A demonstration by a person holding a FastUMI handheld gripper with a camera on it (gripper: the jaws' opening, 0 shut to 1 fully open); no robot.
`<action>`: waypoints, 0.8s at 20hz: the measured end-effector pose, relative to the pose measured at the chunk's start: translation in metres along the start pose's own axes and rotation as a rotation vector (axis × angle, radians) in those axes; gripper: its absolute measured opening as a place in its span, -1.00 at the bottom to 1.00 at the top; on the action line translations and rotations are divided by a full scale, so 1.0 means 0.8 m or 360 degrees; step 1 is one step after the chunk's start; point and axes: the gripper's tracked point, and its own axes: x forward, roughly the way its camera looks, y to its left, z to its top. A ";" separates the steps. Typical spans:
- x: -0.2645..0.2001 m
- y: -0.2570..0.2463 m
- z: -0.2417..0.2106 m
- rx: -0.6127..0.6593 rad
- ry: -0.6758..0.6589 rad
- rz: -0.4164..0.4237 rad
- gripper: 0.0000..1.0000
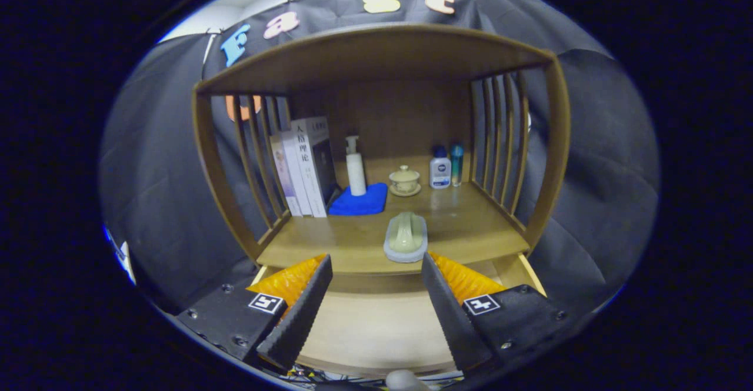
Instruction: Pull open the drawer, take out the items inside it, and place them on the countertop above the cabinet.
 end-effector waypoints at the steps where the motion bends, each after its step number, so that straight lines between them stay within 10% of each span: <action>1: -0.014 0.001 -0.002 0.0006 -0.0056 0.0004 0.93; 16: -0.170 -0.034 -0.055 0.0014 -0.0572 -0.0049 0.98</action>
